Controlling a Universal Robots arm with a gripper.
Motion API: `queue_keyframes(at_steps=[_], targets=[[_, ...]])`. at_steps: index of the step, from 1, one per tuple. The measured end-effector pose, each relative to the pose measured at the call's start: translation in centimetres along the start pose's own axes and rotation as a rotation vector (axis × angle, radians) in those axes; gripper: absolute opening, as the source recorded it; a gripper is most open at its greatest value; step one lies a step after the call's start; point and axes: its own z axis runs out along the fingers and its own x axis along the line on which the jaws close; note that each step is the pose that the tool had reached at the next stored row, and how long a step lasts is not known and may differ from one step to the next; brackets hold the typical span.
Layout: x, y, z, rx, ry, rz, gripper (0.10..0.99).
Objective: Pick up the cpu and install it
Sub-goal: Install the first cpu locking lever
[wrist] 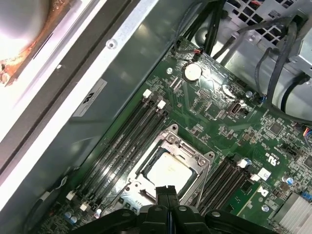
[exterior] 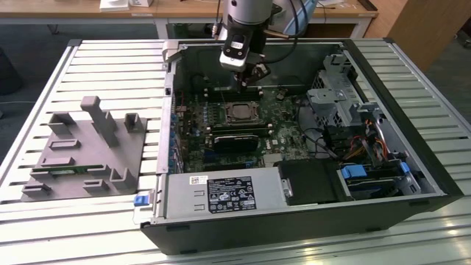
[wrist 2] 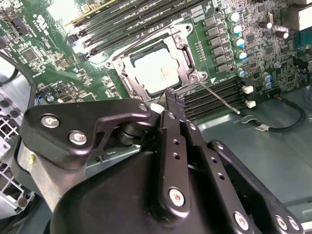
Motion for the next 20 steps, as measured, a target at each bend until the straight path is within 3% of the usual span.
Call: queue_keyframes(at_steps=[20], targets=[[0.0,0.0,0.0,0.002,0.0014,-0.094,0.106]])
